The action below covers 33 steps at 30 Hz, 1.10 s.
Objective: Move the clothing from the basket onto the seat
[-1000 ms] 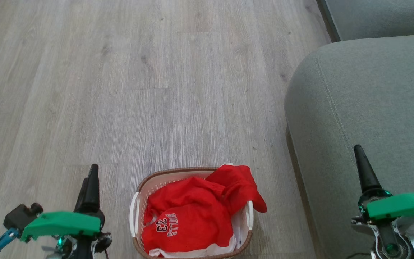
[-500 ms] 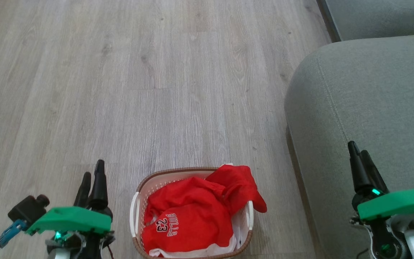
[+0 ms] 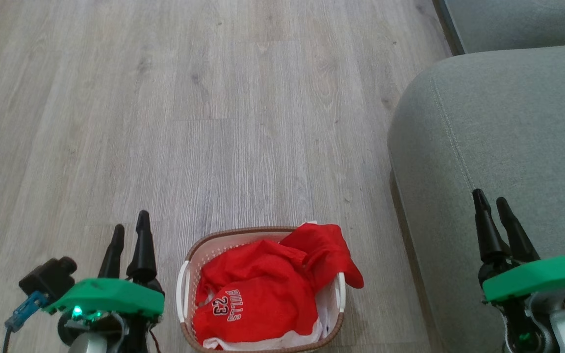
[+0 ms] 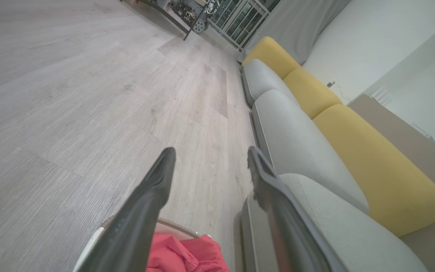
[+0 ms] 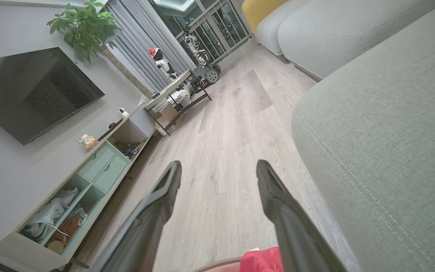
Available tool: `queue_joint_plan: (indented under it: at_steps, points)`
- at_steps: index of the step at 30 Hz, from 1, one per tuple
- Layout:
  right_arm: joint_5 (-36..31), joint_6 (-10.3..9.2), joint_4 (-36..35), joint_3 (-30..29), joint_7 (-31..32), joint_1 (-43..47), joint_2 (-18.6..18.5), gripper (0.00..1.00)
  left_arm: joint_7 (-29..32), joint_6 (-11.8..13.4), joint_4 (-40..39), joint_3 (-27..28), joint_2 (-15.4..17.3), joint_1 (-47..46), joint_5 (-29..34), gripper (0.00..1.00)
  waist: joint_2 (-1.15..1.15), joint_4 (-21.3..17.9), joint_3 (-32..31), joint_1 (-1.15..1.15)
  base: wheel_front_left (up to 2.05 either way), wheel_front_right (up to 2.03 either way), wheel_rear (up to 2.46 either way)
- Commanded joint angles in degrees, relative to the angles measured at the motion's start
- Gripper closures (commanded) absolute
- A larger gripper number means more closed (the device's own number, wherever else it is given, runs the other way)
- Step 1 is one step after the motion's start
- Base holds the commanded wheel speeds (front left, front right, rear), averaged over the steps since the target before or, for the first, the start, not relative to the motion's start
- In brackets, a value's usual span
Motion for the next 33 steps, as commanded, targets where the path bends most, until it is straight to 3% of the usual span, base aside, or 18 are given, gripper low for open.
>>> queue_joint_plan:
  at_steps: [1, 33]
  points:
    - [-2.2, -0.01, -2.7, 1.0, -1.0, -2.7, -1.7, 0.0, -1.0, 0.5, -2.7, 0.7, 0.7, -3.2, 2.5, 0.0, 0.0, 0.0, 0.0, 0.0, 0.0, 0.0, 0.0]
    - [-19.9, -0.01, -6.2, 4.6, -6.4, -3.4, -4.5, 0.0, -6.3, 3.8, -7.4, -1.7, 0.9, -3.5, 23.8, 0.0, 0.0, -0.5, 0.2, 0.0, 0.0, 0.0, 0.0]
